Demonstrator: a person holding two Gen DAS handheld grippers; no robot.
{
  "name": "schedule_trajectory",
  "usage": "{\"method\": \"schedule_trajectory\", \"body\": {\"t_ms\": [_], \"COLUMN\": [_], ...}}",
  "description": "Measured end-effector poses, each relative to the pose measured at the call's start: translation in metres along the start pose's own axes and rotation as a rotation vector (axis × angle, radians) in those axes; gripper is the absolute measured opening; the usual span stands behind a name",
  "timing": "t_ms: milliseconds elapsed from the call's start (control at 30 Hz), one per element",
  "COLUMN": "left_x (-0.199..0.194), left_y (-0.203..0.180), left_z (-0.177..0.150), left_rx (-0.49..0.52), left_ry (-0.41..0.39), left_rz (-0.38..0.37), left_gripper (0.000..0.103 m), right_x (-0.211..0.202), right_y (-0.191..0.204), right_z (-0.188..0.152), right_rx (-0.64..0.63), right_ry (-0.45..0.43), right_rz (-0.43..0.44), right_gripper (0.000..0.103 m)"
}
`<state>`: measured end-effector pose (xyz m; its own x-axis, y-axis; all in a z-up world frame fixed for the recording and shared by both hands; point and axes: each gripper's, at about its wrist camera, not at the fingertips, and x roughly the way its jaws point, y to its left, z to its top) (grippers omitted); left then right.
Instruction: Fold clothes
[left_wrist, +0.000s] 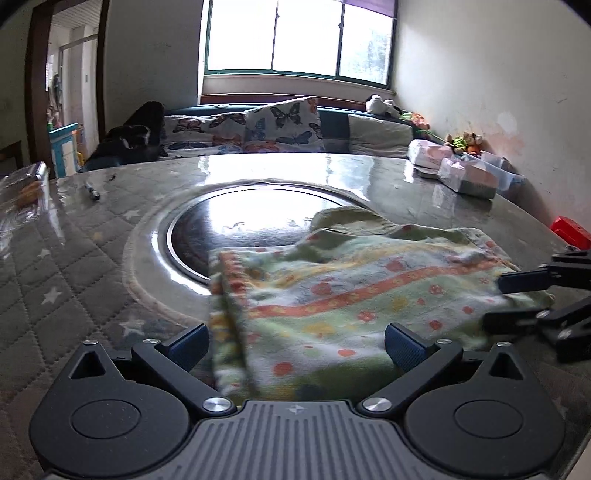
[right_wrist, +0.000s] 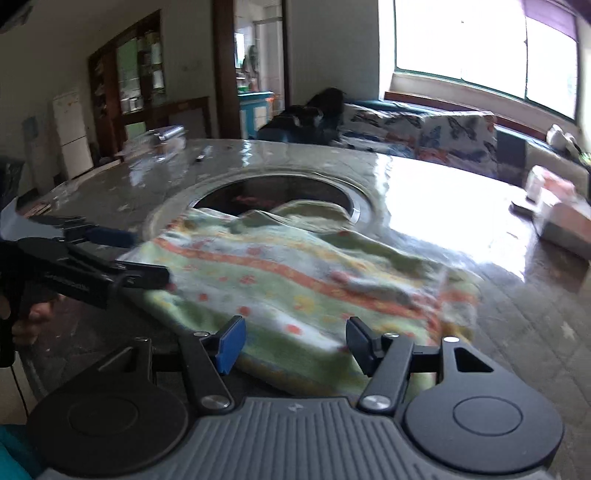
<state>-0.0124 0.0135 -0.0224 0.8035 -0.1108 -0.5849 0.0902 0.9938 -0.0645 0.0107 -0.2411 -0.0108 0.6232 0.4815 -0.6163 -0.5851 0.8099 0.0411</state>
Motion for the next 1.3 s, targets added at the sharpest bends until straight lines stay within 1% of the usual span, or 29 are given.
{"method": "schedule_trajectory", "body": {"t_ms": [67,167,233,300,333,400,567,700,800,867,967,1067,1167,1233,1300], "left_x": [0.001,-0.001,-0.004,-0.007,-0.007,-0.008,-0.018,-0.017,-0.019,-0.023,-0.021,-0.020,-0.022,-0.023,-0.022], "left_y": [0.004,0.006,0.007,0.008,0.009,0.011,0.020,0.029,0.033,0.034,0.034,0.037,0.039,0.041,0.042], "left_z": [-0.002,-0.004,-0.004,-0.005,-0.006,-0.008,-0.008,-0.014,-0.015,-0.014,-0.014,-0.014,-0.015,-0.015,-0.014], "left_rx": [-0.010,-0.017,-0.016,-0.017,-0.016,-0.016,-0.027,-0.038,-0.059,-0.055,-0.050,-0.079,-0.086,-0.090,-0.094], "left_ry": [0.010,0.013,0.008,0.005,0.008,0.016,0.007,0.018,0.024,0.015,0.027,0.036,0.038,0.039,0.043], "left_rz": [0.010,0.015,0.020,0.029,0.034,0.039,0.060,0.084,0.075,0.084,0.091,0.087,0.084,0.080,0.079], "left_gripper": [0.103,0.103,0.103,0.103,0.103,0.103,0.103,0.103,0.103,0.103,0.103,0.103,0.103,0.103,0.103], "right_x": [0.003,-0.003,-0.009,-0.008,-0.006,-0.007,-0.012,-0.009,-0.014,-0.013,-0.007,0.002,0.010,0.017,0.025], "right_y": [-0.009,-0.013,-0.018,-0.022,-0.023,-0.021,-0.024,-0.023,-0.019,-0.014,-0.005,0.006,0.015,0.019,0.022], "right_z": [-0.007,-0.008,-0.008,-0.010,-0.013,-0.015,-0.010,-0.010,-0.003,0.002,0.009,0.017,0.022,0.023,0.023], "right_rx": [0.029,0.026,0.046,0.058,0.056,0.028,0.045,0.031,0.025,0.005,-0.022,-0.036,-0.050,-0.054,-0.067], "right_ry": [0.026,0.017,0.004,0.014,0.027,0.024,0.017,0.035,0.015,0.005,-0.005,-0.017,-0.026,-0.017,0.010], "right_rz": [-0.014,-0.025,-0.032,-0.035,-0.034,-0.036,-0.033,-0.033,-0.021,-0.008,0.017,0.043,0.070,0.083,0.089], "right_gripper": [0.062,0.062,0.062,0.062,0.062,0.061,0.061,0.061,0.061,0.061,0.061,0.061,0.060,0.060,0.059]}}
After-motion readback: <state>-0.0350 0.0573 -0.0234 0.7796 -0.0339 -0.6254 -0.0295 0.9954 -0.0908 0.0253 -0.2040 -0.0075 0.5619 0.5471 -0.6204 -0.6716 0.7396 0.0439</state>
